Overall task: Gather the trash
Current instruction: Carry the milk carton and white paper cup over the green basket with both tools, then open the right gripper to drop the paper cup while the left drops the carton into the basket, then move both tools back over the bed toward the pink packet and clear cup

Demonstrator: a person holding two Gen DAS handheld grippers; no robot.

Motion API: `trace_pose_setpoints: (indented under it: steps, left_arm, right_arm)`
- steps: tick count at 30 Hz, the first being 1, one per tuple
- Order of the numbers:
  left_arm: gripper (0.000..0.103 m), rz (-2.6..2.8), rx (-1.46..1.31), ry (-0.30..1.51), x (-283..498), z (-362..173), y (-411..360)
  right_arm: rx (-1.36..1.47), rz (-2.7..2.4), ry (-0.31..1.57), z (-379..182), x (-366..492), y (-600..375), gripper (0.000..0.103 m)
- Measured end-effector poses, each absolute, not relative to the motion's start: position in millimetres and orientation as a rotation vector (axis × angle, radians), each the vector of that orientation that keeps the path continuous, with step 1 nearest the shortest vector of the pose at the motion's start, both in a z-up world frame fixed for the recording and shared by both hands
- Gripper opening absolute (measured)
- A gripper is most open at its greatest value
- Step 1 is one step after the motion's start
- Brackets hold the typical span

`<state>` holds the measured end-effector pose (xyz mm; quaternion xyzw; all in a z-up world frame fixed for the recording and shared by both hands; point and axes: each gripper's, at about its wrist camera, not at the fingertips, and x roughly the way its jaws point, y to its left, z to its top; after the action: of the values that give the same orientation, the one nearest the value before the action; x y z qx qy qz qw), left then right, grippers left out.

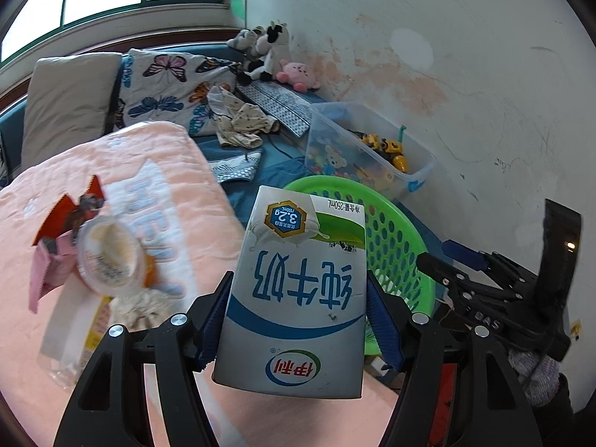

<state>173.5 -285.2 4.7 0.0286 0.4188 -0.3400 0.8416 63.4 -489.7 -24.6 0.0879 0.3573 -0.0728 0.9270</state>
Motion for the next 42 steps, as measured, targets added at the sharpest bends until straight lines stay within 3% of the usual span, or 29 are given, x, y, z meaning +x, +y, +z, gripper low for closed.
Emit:
trace_pose_setpoints:
  steps: [15, 23, 42]
  left_arm:
    - [0.065, -0.765, 0.068, 0.957, 182.0, -25.1, -331.1]
    - [0.072, -0.775, 0.059, 0.959, 182.0, -28.0, -333.7]
    - [0.071, -0.603, 0.102, 0.819, 181.0, 5.8, -243.3]
  right_arm:
    - [0.189, -0.17, 0.689, -15.9, 30.9, -493.9, 0.066]
    - [0.196, -0.164, 0.688, -17.0, 29.7, -491.0, 0.066]
    - [0.163, -0.089, 0.678, -6.0, 39.3, -453.4, 0.067]
